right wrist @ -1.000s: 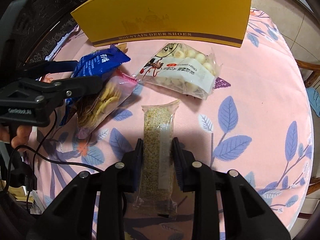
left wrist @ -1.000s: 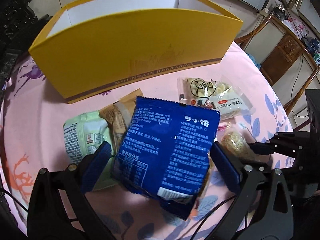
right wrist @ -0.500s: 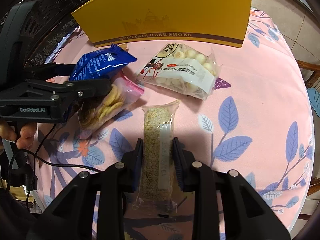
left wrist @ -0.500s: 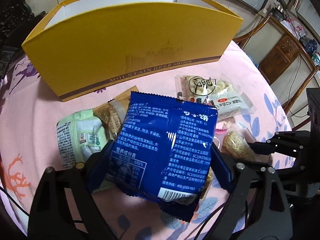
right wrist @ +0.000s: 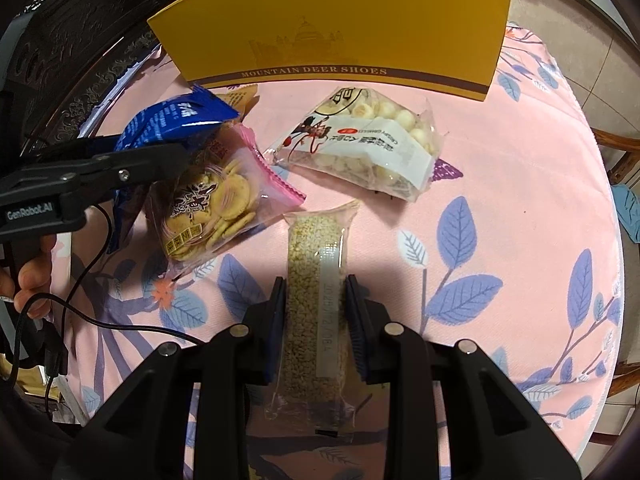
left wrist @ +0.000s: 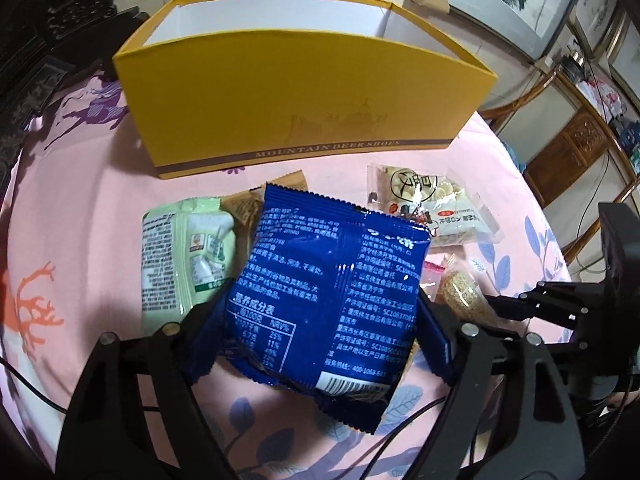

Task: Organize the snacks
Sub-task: 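Carry the sesame bar and blue bag over the yellow box and open both tools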

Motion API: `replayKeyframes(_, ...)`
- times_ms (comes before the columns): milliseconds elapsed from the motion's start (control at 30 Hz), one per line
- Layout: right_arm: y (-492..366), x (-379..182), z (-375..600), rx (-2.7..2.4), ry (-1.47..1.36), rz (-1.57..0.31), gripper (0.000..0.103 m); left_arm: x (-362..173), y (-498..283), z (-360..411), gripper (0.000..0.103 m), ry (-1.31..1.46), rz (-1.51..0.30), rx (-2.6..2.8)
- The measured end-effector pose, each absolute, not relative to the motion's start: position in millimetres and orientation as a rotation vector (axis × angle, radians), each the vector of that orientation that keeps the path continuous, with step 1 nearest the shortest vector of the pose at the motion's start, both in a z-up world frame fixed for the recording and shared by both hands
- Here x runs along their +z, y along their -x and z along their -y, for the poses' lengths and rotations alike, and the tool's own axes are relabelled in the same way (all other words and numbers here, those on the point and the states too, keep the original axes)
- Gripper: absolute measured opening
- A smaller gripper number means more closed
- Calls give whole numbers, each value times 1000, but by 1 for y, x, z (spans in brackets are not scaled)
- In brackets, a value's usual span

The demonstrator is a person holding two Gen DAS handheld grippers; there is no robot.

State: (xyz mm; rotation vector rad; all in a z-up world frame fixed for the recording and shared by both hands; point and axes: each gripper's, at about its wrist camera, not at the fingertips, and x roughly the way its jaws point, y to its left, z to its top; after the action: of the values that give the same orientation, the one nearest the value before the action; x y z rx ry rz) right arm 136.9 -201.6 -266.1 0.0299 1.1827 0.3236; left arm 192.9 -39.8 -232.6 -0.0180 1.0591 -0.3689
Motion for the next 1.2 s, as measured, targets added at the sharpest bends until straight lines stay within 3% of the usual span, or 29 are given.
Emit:
replayKeyframes(700, -123, -221, 210, 319, 21, -1055, 29, -181, -186, 24, 82, 31, -996, -231)
replayKeyframes(1200, -194, -116, 245, 271, -90, -775, 29, -80, -240, 14, 82, 136, -776, -239)
